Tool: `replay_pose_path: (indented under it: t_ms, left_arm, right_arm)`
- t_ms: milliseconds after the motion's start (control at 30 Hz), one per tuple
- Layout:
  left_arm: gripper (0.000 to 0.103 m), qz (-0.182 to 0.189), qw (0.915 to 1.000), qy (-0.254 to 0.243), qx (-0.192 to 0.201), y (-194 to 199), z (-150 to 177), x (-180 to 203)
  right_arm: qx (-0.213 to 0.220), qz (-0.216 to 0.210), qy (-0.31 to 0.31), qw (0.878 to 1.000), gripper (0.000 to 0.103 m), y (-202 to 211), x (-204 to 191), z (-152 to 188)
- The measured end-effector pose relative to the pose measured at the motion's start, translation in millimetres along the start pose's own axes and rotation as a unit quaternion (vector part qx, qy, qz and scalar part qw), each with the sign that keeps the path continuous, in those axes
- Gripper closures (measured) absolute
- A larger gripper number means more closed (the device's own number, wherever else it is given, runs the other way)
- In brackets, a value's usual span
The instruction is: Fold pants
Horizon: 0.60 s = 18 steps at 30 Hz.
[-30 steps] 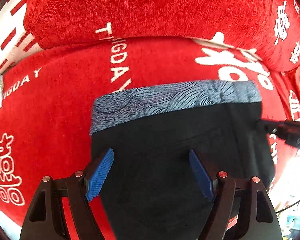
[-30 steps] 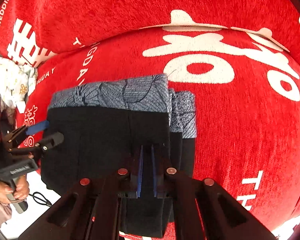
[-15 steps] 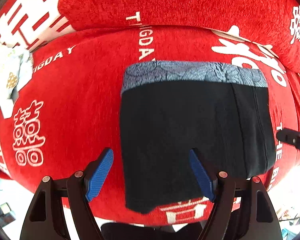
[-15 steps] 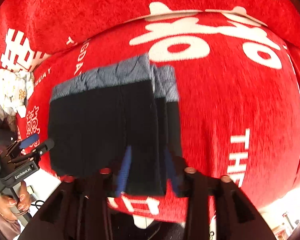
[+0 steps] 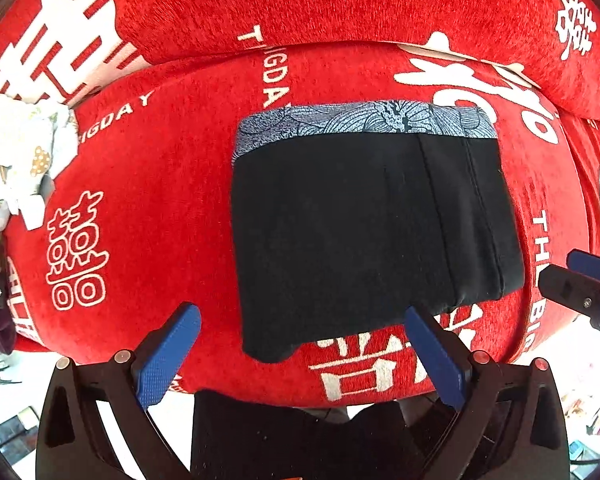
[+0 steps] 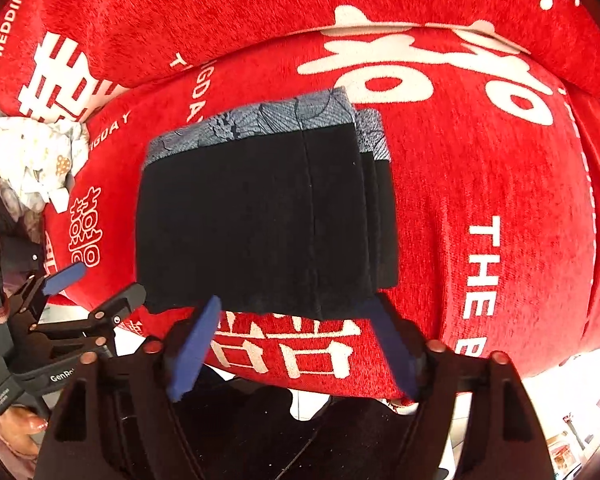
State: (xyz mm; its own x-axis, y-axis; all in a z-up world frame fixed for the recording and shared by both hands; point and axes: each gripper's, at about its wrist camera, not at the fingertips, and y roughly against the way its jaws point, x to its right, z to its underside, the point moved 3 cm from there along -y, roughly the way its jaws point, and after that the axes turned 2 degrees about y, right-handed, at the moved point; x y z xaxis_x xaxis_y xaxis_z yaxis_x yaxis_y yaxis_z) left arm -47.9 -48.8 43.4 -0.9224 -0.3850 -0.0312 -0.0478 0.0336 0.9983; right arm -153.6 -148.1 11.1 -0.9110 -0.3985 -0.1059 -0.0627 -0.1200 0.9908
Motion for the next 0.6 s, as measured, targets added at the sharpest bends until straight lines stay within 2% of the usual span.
replay_pose_path:
  t_ms: [133,400,600]
  left_arm:
    - [0.001,0.004,0.9999,0.012,-0.001,8,-2,-2]
    - [0.001,0.0,0.9998,0.015,0.015,28,-3,-1]
    - [0.001,-0.003,0.9996,0.016,0.023,36,-2,-5]
  right_arm:
    - [0.013,0.012,0.002,1.0,0.008,10,-6,2]
    - [0.037,0.049,0.014,0.998,0.007,26,-13,4]
    - [0.035,0.078,0.019,0.996,0.007,31,-16,5]
